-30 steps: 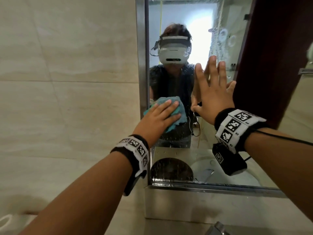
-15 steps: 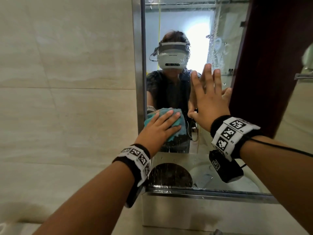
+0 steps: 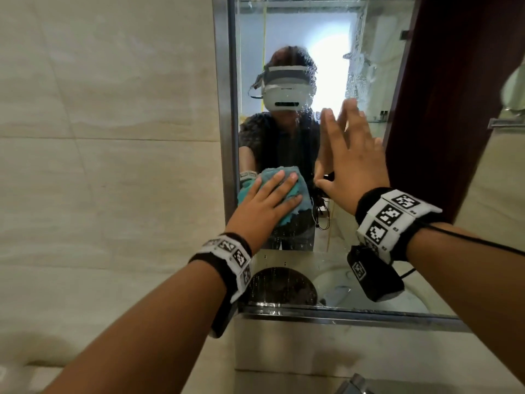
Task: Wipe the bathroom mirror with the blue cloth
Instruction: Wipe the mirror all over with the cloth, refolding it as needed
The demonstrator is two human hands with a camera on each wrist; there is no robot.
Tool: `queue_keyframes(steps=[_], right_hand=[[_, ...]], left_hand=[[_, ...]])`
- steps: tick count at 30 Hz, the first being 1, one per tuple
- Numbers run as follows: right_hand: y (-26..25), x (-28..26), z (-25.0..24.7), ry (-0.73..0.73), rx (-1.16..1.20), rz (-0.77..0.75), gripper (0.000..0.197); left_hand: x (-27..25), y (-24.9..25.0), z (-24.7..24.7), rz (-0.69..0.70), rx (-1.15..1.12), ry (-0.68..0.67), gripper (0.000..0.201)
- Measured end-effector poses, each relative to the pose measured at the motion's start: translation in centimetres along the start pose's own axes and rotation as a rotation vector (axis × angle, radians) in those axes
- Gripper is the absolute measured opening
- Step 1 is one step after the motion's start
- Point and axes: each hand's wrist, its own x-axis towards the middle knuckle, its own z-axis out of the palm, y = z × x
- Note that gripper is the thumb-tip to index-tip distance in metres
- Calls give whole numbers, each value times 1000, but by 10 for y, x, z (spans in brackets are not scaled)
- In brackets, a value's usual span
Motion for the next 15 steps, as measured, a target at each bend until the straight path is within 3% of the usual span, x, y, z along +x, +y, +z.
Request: queue_keyframes(steps=[2,6,9,11,13,15], right_hand=[[15,-5,-6,-5,-12,56,119],[37,-6,-8,-78,-42,140,116],[40,-4,-6,-83,1,138,118],[42,-4,-5,-85,8,132,118],[44,-4,-4,-93,3,122,119],[45,-4,-3,-95,-3,107,121]], left_hand=[[20,-9,-21,-23,-1,60,70],[74,-30,-88,-259,-185,309,61],[79,-17,-81,-268,-195,354,64],[63,9,-50,-76,-97,226,66],[40,33,-20,153,82,-68,68],[30,39,-6,226,172,-182,70]])
